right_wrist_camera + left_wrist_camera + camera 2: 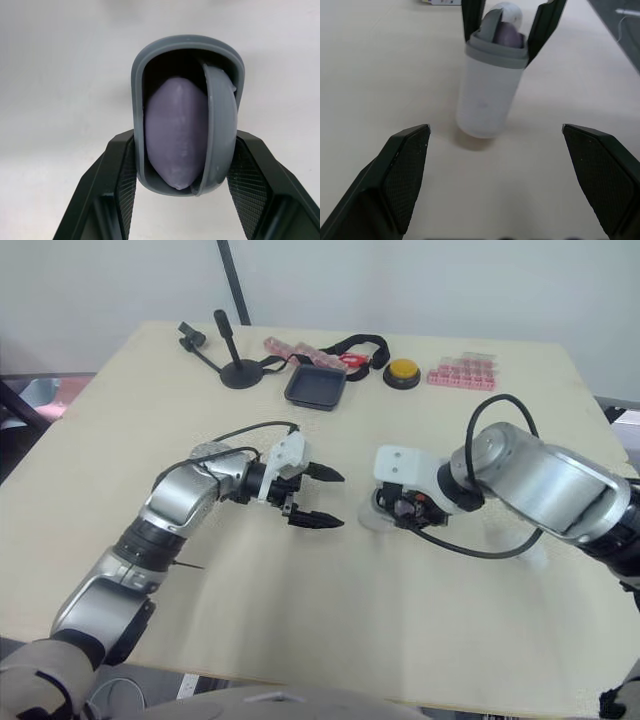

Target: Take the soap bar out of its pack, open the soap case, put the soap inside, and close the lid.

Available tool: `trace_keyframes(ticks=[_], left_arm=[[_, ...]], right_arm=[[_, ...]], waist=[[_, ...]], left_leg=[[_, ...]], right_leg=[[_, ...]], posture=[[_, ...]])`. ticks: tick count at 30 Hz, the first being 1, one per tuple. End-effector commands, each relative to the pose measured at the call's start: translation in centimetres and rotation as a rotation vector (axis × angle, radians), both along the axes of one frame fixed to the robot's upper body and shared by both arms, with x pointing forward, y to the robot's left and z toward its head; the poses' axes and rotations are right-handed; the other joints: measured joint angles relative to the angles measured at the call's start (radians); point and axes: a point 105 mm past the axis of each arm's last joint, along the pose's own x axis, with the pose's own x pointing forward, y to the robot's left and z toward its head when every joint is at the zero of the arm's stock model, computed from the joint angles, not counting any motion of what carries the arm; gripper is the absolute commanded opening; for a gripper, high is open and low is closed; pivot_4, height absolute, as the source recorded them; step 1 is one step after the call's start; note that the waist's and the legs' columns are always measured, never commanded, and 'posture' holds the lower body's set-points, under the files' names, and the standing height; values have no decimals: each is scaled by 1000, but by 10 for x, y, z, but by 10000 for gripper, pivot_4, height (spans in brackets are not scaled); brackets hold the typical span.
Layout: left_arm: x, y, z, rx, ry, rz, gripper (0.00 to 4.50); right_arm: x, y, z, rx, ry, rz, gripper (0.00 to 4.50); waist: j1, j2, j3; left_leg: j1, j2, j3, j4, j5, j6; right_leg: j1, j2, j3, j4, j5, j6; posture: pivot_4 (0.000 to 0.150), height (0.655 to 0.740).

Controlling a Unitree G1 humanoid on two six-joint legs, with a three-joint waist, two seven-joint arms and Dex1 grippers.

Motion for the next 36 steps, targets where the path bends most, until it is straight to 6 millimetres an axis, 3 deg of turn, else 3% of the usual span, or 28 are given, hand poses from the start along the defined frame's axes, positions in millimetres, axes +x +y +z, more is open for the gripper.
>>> trace_keyframes(ticks=[1, 13, 22, 36], left_arm=[[1, -7, 4, -9, -86, 11, 44882], [-2, -23, 4, -43, -71, -8, 44882], [-7, -37, 0, -51, -82, -35, 44882], [-2, -35, 0, -46, -112, -34, 44882]], right_arm=[[7, 3, 11, -24, -69, 23, 20531], [14, 14, 15, -28, -87, 64, 20531], [12, 23, 18, 1, -90, 86, 20531], [11, 25, 14, 0, -86, 89, 20531]], waist=[[-9, 0, 0], [-26, 0, 0], [-32, 0, 0], [-35, 0, 0]], left_leg=[[0, 0, 0, 0, 0, 0], [4, 5, 3, 4, 0, 0], [1, 5, 5, 6, 0, 0], [4, 6, 5, 7, 0, 0]], right_leg=[[0, 0, 1, 0, 0, 0], [-4, 0, 3, 12, 0, -1], [-3, 2, 10, 8, 0, -1], [-4, 3, 10, 11, 0, -1]], posture=[[1500, 7400], [1500, 7400], [1500, 7400], [1500, 7400]])
